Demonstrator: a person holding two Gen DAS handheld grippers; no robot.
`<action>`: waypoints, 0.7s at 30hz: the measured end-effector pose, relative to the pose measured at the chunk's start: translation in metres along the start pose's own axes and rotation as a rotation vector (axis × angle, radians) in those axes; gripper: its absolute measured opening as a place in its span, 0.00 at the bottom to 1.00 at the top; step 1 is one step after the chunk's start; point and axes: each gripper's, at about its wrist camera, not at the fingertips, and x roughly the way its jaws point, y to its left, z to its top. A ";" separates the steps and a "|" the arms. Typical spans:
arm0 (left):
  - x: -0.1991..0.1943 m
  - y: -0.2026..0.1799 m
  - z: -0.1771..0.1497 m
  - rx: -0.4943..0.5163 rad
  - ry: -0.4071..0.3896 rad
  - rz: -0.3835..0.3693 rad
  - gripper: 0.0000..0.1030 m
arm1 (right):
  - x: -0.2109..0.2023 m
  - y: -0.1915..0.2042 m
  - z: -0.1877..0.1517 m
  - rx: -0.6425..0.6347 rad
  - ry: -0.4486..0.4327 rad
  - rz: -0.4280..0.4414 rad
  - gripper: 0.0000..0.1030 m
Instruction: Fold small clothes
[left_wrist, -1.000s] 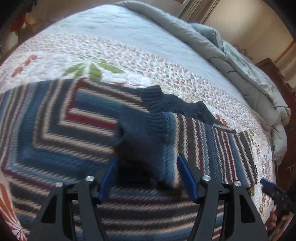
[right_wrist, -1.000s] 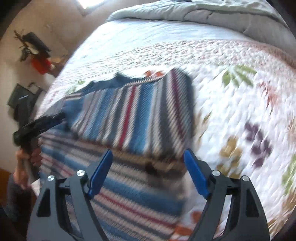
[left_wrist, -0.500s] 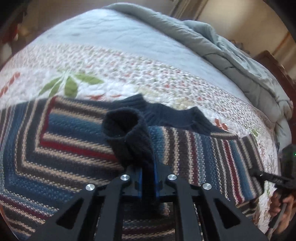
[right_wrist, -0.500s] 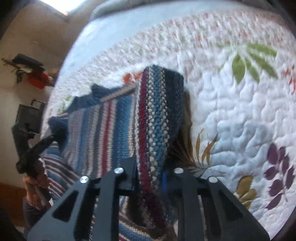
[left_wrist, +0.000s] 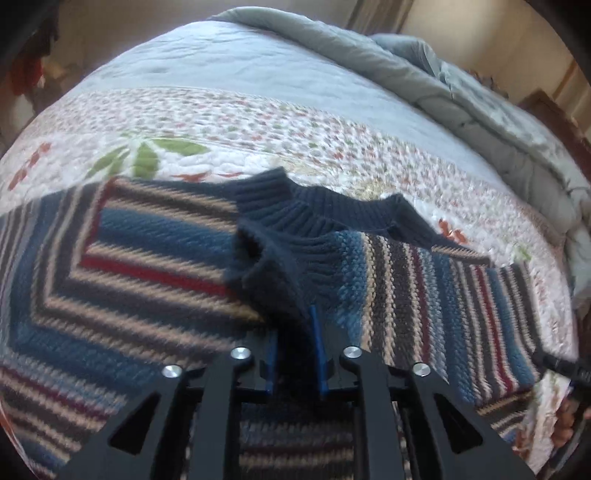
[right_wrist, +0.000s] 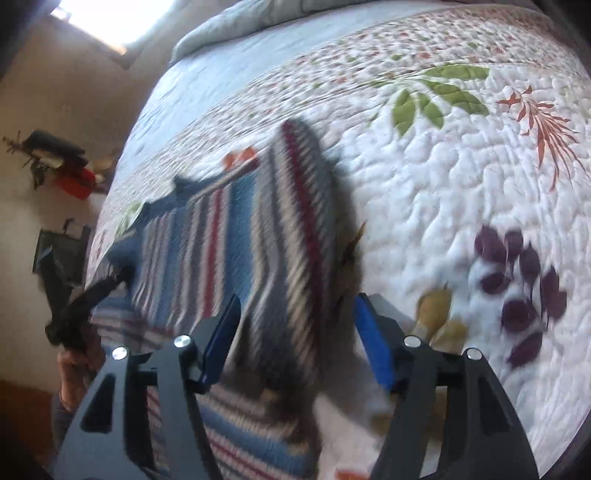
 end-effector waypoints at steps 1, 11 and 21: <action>-0.007 0.002 -0.004 -0.013 -0.003 -0.011 0.20 | 0.000 0.007 -0.008 -0.017 0.020 0.018 0.65; 0.017 0.001 -0.012 0.013 0.065 0.068 0.25 | 0.026 0.027 -0.019 -0.040 0.100 -0.138 0.47; -0.082 0.110 -0.036 -0.059 0.021 0.137 0.51 | -0.031 0.098 -0.053 -0.211 -0.101 -0.355 0.61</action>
